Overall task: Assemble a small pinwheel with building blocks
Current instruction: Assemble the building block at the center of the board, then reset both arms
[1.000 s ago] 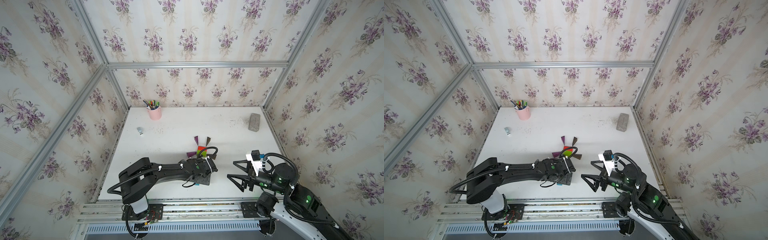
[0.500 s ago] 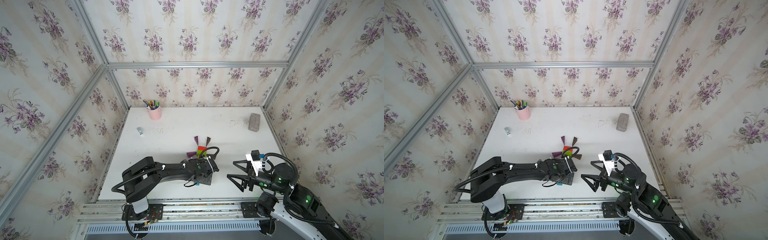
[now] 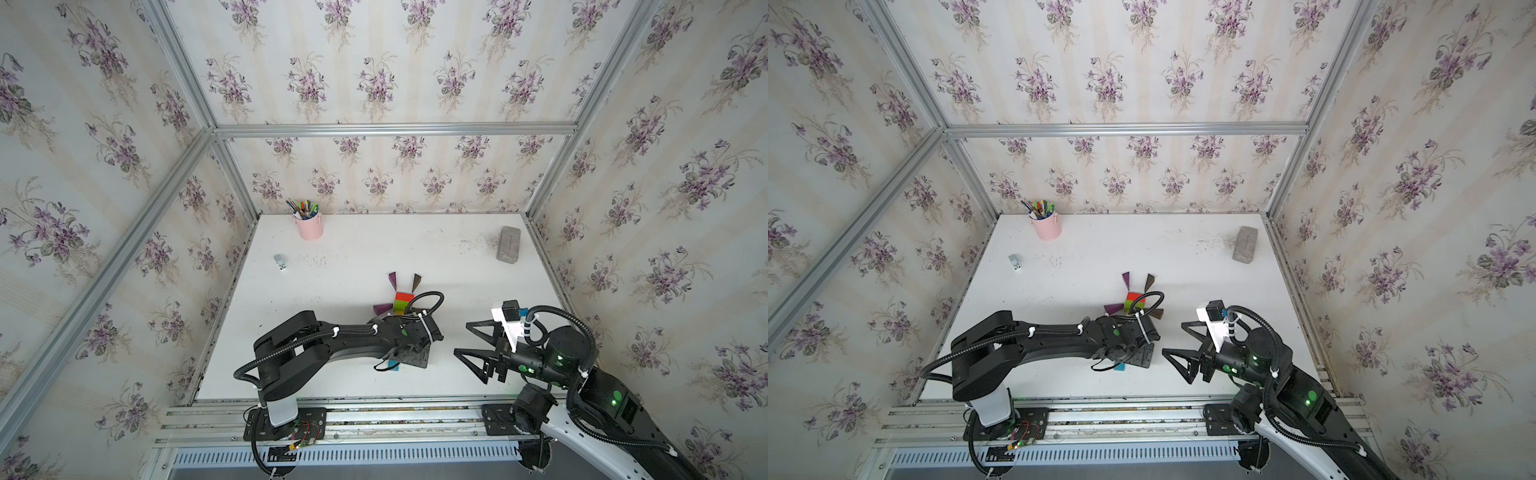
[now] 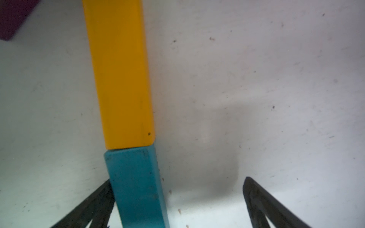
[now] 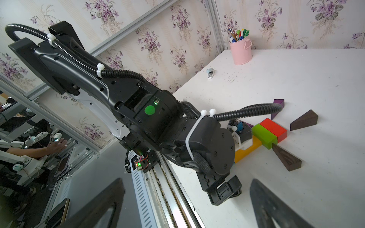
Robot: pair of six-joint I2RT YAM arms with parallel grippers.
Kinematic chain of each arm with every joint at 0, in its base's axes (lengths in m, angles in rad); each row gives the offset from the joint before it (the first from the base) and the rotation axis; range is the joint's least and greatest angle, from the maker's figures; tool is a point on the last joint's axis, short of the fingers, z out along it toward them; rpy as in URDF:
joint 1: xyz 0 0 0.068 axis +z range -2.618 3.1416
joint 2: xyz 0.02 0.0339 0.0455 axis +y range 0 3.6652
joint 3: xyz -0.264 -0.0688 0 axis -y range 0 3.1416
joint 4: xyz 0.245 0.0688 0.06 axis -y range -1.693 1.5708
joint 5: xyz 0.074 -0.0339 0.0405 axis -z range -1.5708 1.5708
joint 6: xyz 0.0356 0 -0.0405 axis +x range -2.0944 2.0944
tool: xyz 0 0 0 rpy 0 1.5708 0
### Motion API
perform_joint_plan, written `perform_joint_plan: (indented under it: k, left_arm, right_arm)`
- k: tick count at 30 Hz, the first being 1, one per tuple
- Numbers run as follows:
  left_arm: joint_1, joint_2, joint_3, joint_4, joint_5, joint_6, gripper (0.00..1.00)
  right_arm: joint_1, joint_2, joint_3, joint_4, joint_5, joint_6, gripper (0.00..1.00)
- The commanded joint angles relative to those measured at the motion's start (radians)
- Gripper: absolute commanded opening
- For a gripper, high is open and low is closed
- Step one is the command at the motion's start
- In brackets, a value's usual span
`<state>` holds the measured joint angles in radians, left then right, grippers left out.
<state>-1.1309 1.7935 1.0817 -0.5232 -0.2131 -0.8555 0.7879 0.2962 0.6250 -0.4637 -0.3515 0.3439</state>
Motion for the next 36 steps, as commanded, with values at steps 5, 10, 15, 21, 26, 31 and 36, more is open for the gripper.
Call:
perform_joint_plan:
  k: [5,10,15,21,26,31,36]
  left_arm:
    - [0.004,0.001,0.021,0.002,-0.028,0.015,0.99]
    - [0.006,0.007,0.020,0.003,-0.025,0.010,0.99]
    - [0.012,-0.001,0.018,-0.015,-0.043,-0.011,1.00]
    - [0.023,-0.157,-0.043,-0.044,-0.146,0.006,0.99]
    - [0.038,-0.396,-0.105,-0.040,-0.229,0.107,1.00]
    - [0.158,-0.717,-0.192,-0.067,-0.296,0.242,1.00]
    - [0.424,-0.964,-0.226,-0.096,-0.337,0.581,1.00]
  right_arm:
    - [0.001,-0.002,0.004,0.030,0.000,0.003,0.99]
    - [0.001,-0.002,0.004,0.028,-0.001,0.003,0.99]
    - [0.001,-0.003,0.005,0.030,-0.002,0.004,0.99]
    - [0.001,-0.006,0.002,0.031,0.002,0.004,0.99]
    - [0.001,-0.004,0.002,0.031,0.032,0.008,0.99]
    - [-0.001,0.088,-0.002,0.028,0.193,0.013,0.99]
    - [-0.004,0.167,-0.035,0.187,0.524,-0.020,1.00]
